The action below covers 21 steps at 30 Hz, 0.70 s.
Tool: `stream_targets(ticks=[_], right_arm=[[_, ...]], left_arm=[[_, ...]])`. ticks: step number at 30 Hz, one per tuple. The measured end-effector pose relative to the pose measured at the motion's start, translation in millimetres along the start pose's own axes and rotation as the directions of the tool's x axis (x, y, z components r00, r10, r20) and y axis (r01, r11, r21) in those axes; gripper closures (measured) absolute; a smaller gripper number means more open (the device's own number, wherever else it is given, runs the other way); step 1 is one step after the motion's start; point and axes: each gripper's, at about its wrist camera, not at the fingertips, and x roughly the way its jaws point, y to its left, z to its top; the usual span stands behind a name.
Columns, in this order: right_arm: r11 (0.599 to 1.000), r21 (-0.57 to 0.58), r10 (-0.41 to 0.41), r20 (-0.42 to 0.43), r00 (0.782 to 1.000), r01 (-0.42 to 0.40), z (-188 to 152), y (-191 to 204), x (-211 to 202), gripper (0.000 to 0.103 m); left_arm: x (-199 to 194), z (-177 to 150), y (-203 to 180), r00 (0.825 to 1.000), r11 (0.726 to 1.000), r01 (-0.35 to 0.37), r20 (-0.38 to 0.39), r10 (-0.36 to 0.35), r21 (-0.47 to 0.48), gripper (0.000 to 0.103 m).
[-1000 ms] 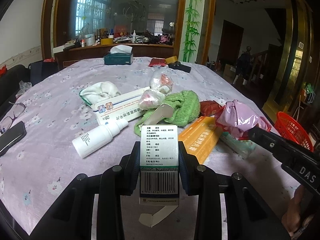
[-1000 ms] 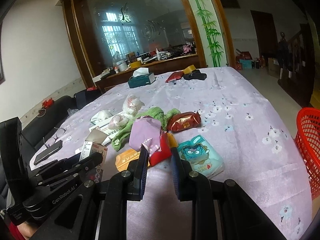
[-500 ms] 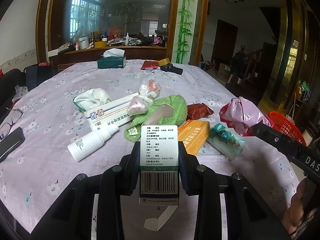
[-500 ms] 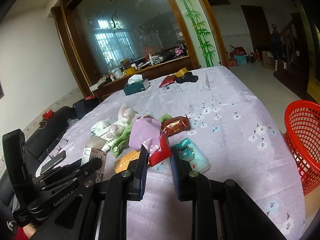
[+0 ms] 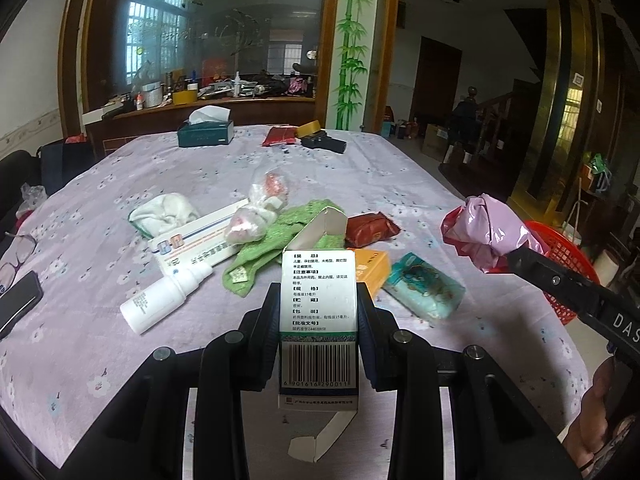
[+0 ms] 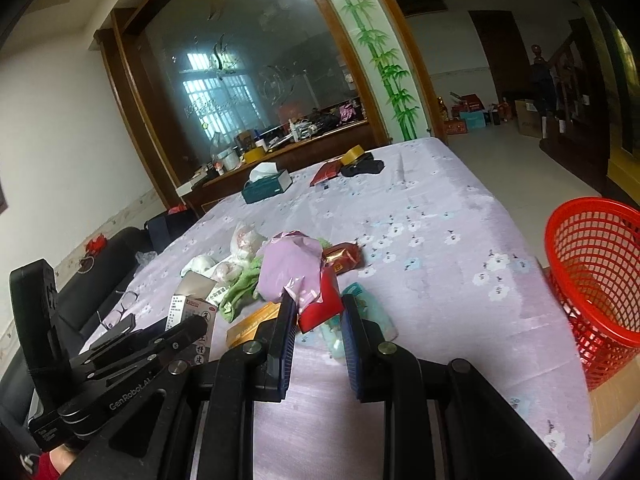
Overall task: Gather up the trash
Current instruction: 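Carry both items to the red wastebasket and open both tools over it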
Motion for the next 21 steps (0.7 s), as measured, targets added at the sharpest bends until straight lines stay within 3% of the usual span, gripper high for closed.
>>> stream_targets(ticks=[10,21], right_arm=[[0.999,0.051,-0.005,0.035,0.999,0.004,4.8,-19.2,-21.9,0.079],[0.991,0.126,-0.062,0.096,0.993,0.049,17.6,-56.7,-50.1,0.079]], left_arm=[[1.2,7.8,-26.0,0.999,0.998,0.032,-0.008,-0.032,0.050,0.070],[8.7,28.6,-62.4,0.990,0.988,0.135,-0.042,-0.132,0.079,0.070]])
